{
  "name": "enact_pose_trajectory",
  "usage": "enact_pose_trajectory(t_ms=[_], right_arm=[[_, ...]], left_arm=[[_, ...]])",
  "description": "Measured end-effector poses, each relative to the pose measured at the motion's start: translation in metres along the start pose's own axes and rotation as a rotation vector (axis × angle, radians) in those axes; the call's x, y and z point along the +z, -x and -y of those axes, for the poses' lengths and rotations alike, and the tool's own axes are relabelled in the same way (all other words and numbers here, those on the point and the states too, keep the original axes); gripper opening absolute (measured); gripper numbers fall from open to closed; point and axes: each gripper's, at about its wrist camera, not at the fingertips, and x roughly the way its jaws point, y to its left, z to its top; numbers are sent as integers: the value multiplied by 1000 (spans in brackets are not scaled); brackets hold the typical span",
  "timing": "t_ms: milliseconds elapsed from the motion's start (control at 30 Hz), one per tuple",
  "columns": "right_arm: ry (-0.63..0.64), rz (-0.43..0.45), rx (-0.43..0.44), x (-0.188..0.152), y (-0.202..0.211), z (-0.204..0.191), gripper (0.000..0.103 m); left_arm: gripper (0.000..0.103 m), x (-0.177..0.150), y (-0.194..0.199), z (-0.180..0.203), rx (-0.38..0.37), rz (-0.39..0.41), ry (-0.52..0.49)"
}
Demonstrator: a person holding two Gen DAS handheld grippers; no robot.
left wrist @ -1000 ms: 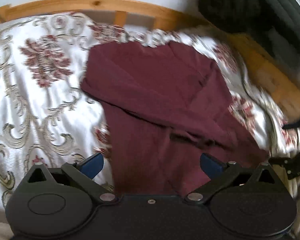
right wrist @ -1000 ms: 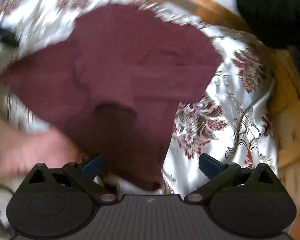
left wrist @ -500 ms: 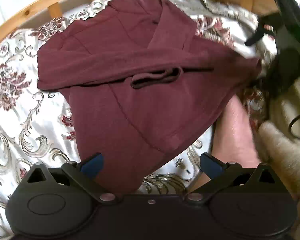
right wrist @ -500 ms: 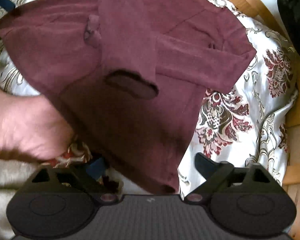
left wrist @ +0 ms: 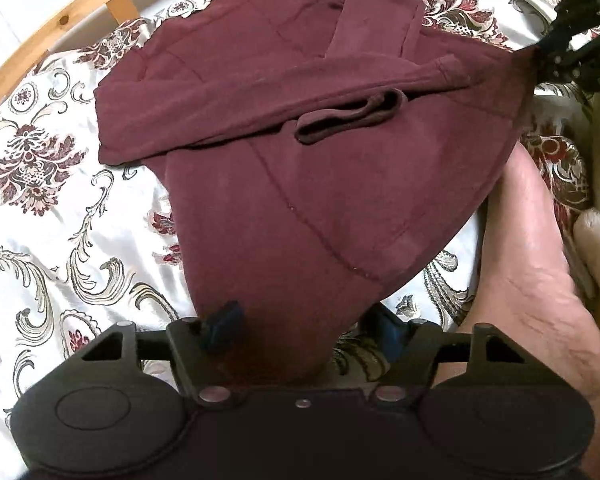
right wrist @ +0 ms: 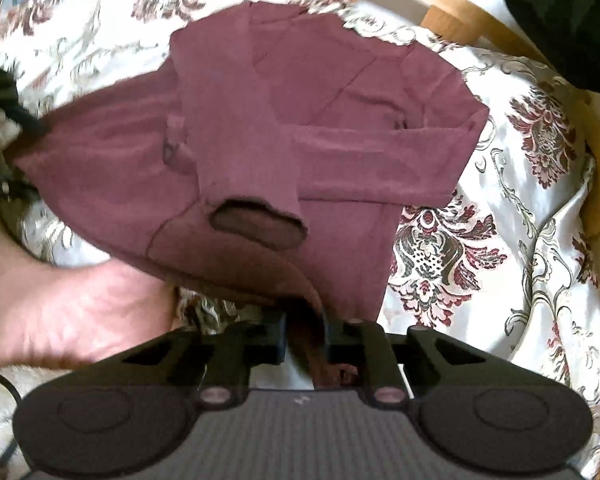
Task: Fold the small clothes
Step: 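Grasp the hem with both grippers and lift it toward the collar, then carry the held hem over the shirt body to the collar, open both grippers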
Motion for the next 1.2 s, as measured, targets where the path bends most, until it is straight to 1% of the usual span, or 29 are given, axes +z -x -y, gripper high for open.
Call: enact_pose_trajectory(t_ms=[133,233,333,367,500,533,567,600,633,667,700,733,767,833,933,1033,1200], right_arm=[[-41,27,13,0,5,5,18],[-58,41,16,0,6,8,18],[-79,51,12,-1,8,10,18],[-81,51,12,-1,8,11,18],[-58,34,-1,-1,7,7,19],[-48,20,-13,-1,6,5,24],[-40,1,-26,-1,4,4,30],[-37,-19,-36,-1,2,3,32],[-40,-37,-47,-2,0,2,34],[-48,-48,-57,-2,-2,2,34],[-55,-53,-64,-3,-3,2,30],[-54,-51,-73,-4,-3,1,14],[-44,-40,-77,-5,-2,-2,7],[-11,-4,-114,-7,4,-8,6],[13,88,-169,-12,21,-19,6],[-37,181,-170,-20,46,-21,5],[-84,292,-172,-38,89,-31,5]], left_arm=[[71,0,-1,4,13,-5,-24],[67,0,-3,6,20,-11,-41],[67,-1,-4,14,43,-17,-107],[65,-2,-4,16,50,-17,-121],[52,-2,-4,14,44,-16,-104],[50,-2,-4,12,40,-14,-95],[44,-2,-4,11,40,-10,-88],[34,-3,-3,11,39,-5,-83],[28,-3,-3,10,51,1,-82],[16,-4,-2,11,71,7,-83],[13,-4,-1,10,83,17,-83],[11,-5,1,9,81,36,-76],[8,-5,6,7,79,65,-64],[7,-6,15,4,85,122,-46],[6,-6,34,-7,94,210,4],[6,-8,57,-17,85,279,52],[6,-30,97,-21,87,350,72]])
